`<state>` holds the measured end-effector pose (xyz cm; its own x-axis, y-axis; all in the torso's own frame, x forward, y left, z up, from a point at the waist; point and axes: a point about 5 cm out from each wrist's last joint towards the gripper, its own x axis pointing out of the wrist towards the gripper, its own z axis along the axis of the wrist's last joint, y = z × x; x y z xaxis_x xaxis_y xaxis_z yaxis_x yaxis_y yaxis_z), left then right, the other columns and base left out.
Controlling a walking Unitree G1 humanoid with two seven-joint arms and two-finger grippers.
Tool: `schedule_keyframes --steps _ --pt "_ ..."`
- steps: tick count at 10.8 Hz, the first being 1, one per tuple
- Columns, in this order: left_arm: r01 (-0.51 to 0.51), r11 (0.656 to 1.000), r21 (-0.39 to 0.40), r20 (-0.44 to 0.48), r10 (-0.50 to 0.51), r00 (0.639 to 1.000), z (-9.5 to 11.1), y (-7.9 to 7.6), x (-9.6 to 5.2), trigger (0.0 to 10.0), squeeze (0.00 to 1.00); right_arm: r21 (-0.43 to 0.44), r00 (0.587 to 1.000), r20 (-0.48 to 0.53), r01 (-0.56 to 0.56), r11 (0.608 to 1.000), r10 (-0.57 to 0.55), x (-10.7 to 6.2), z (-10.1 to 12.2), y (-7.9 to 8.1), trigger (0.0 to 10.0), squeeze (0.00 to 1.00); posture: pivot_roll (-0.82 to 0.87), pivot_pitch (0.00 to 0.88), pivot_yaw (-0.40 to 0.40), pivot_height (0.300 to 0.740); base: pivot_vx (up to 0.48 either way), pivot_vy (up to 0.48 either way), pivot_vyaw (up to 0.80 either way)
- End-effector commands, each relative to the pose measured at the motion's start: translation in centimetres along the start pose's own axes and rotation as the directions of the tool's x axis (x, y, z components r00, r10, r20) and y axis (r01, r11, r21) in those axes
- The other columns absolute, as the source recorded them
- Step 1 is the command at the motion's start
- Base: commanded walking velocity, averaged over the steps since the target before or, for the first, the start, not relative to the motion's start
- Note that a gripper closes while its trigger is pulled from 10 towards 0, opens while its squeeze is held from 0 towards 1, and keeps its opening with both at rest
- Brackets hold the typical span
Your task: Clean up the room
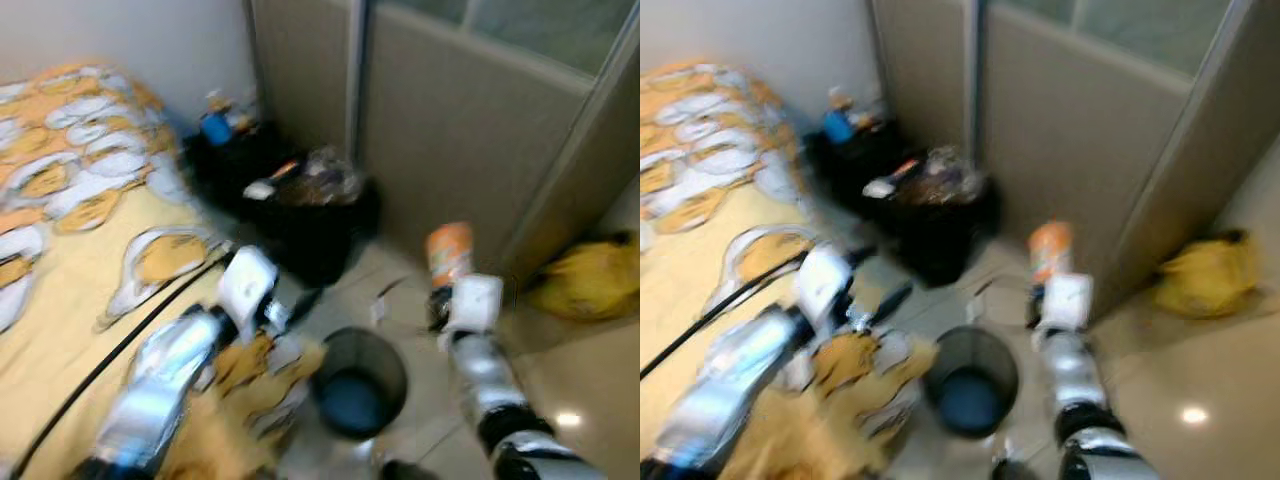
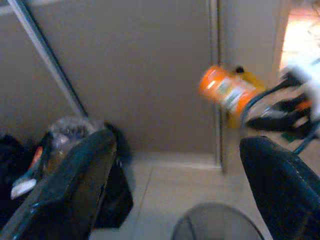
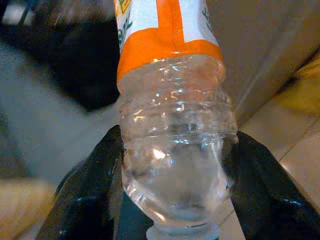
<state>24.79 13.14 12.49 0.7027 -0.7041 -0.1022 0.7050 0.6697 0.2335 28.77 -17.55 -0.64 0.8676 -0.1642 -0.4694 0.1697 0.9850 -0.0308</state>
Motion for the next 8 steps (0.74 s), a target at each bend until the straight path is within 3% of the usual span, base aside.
schedule_keyframes --steps 1,4,6,7,8 --pt "0.043 0.999 -0.004 0.009 -0.043 0.999 0.9 -0.7 -0.1 10.0 0.00 -0.015 1.000 0.025 0.006 1.000 -0.005 0.3 1.0 0.2 10.0 0.00 0.25 0.216 0.103 0.740 0.000 0.000 0.00" --pt "0.120 0.989 -0.084 -0.026 -0.122 0.992 2.7 -4.0 -3.2 10.0 0.00 -0.056 1.000 0.002 -0.017 0.998 0.017 0.6 1.4 1.5 10.0 0.00 0.32 0.353 0.116 0.740 0.000 0.000 0.00" --pt "0.242 0.958 -0.157 -0.088 -0.258 0.962 3.0 -6.5 -5.3 10.0 0.00 -0.027 0.998 -0.038 -0.051 0.998 0.050 0.9 2.0 2.7 10.0 0.00 0.34 0.417 0.116 0.740 0.000 0.000 0.00" --pt "0.239 0.957 -0.162 -0.111 -0.258 0.960 3.4 -6.9 -5.8 10.0 0.00 -0.026 0.997 -0.045 -0.065 0.998 0.064 1.0 2.2 3.2 10.0 0.16 0.35 0.435 0.111 0.740 0.000 0.000 0.00" --pt "0.224 0.961 -0.164 -0.132 -0.246 0.960 3.5 -7.1 -6.2 10.0 0.00 -0.022 0.995 -0.060 -0.087 0.996 0.086 0.9 2.1 3.6 10.0 1.00 0.36 0.451 0.106 0.740 0.000 0.000 0.00"
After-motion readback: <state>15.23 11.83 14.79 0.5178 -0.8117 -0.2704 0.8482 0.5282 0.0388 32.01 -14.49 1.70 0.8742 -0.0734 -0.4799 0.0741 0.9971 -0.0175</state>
